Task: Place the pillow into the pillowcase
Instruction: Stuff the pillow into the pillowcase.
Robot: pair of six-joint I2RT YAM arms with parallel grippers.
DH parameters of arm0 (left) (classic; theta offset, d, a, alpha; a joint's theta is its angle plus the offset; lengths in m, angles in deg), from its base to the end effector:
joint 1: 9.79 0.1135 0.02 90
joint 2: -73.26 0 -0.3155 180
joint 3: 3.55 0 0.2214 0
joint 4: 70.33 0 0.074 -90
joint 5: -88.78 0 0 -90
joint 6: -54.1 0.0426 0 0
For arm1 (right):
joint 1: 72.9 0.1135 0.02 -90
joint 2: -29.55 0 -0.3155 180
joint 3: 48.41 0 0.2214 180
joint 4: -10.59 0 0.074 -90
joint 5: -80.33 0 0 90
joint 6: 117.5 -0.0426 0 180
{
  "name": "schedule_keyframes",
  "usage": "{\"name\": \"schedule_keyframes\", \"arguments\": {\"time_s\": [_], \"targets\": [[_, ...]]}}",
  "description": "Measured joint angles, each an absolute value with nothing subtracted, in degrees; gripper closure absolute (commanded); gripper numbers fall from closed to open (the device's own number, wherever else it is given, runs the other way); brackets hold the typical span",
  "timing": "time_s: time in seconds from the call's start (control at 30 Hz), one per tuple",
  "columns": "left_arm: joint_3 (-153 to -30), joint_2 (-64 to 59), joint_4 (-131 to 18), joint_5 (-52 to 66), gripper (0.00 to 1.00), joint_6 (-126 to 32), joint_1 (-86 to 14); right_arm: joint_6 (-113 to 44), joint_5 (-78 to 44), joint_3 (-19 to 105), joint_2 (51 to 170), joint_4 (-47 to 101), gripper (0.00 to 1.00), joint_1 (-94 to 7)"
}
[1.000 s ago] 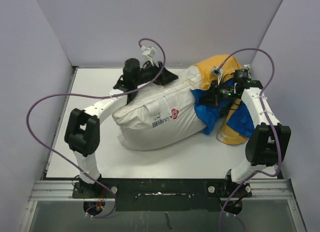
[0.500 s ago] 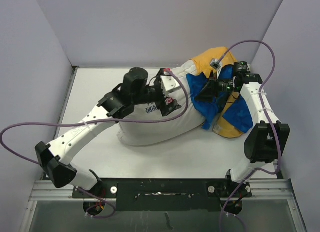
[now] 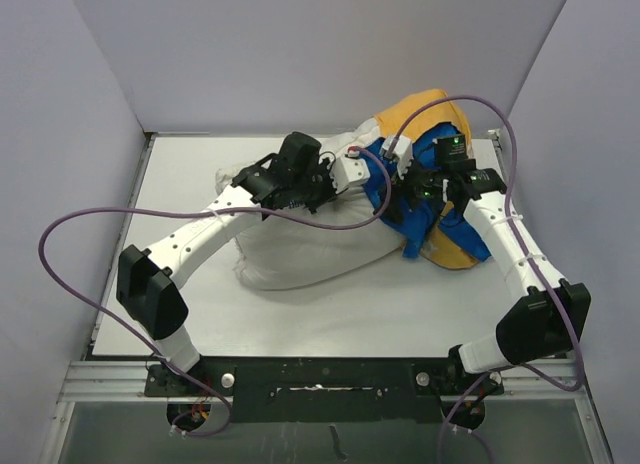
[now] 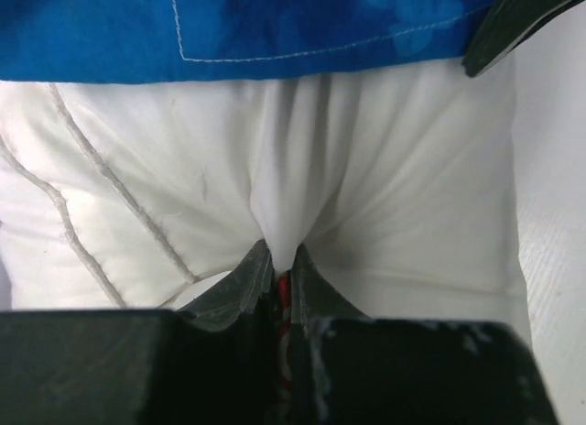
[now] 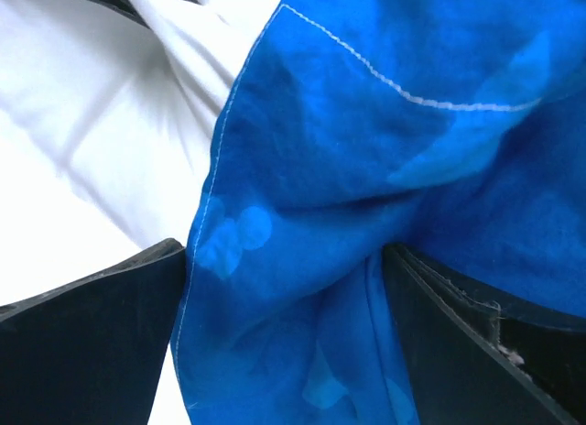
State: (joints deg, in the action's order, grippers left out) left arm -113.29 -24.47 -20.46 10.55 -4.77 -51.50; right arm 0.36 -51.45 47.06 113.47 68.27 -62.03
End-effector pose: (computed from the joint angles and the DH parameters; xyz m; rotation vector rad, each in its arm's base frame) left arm 0.2707 -0.2529 0.4012 1.4161 1.7297 -0.3299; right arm 0.2665 0.0801 0.3953 -1.0478 1.9621 0.6991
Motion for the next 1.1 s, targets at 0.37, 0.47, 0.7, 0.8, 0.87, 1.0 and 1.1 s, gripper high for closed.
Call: {"name": "schedule_keyframes", "arguments": {"time_s": [0.37, 0.47, 0.7, 0.8, 0.87, 1.0, 1.1], "targets": [[-113.3, -25.9, -24.0, 31.8, 1.0, -18.8, -41.8, 2.5, -26.8, 46.2, 112.0, 63.7, 0.95, -53.4], [-113.2, -26.5, -26.3, 37.0, 1.0, -23.3, -38.8, 2.6, -30.2, 49.3, 112.0, 65.1, 1.0, -53.9], [-113.6, -28.4, -32.2, 44.7, 1.0, -34.8, -35.1, 0.3, -47.5, 68.7, 119.1, 76.1, 1.0, -55.8], [-114.0, -29.9, -36.4, 48.3, 1.0, -42.0, -34.7, -5.3, -55.4, 79.2, 126.3, 75.6, 1.0, -55.8], [-113.7, -30.5, -39.9, 50.0, 1.0, -46.7, -34.7, -8.6, -58.2, 81.7, 128.9, 74.8, 1.0, -55.3], [-109.4, -30.6, -49.1, 52.5, 1.0, -56.2, -34.8, -14.1, -57.2, 78.5, 130.1, 71.0, 0.95, -54.0], [-104.9, -30.8, -55.0, 52.3, 1.0, -60.9, -34.6, -15.9, -54.9, 72.3, 130.4, 67.9, 0.83, -55.9]]}}
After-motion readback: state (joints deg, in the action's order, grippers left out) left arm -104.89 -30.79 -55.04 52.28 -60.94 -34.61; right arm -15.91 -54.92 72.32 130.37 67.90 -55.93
